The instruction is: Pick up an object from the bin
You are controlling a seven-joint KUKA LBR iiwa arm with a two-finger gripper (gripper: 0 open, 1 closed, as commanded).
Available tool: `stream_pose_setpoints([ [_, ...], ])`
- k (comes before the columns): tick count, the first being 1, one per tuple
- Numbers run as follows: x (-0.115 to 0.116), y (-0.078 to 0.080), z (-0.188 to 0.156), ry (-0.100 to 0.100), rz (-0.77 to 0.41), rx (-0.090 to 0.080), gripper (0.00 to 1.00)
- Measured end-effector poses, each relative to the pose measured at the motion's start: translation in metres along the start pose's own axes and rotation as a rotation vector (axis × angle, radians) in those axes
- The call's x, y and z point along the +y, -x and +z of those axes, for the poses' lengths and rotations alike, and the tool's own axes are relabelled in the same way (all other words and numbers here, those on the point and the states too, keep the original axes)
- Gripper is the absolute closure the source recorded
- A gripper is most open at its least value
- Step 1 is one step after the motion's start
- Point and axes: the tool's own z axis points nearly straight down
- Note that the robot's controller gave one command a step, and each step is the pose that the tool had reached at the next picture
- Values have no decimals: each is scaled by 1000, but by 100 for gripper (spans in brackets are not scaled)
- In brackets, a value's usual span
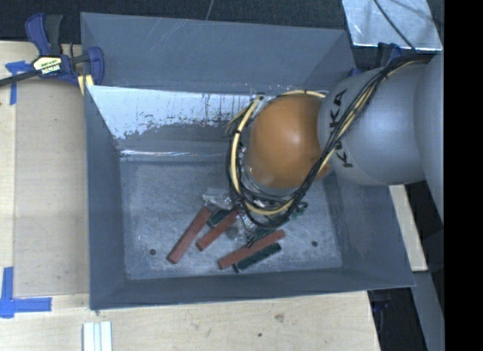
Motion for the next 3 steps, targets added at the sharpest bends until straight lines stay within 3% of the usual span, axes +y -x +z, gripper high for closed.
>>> stream_pose_setpoints([
  [1, 0, 0, 0, 0, 0, 0, 100],
  [2, 14, -2, -29, 10, 53, 28, 100],
  [3, 24, 27, -92, 8, 164, 27, 100],
])
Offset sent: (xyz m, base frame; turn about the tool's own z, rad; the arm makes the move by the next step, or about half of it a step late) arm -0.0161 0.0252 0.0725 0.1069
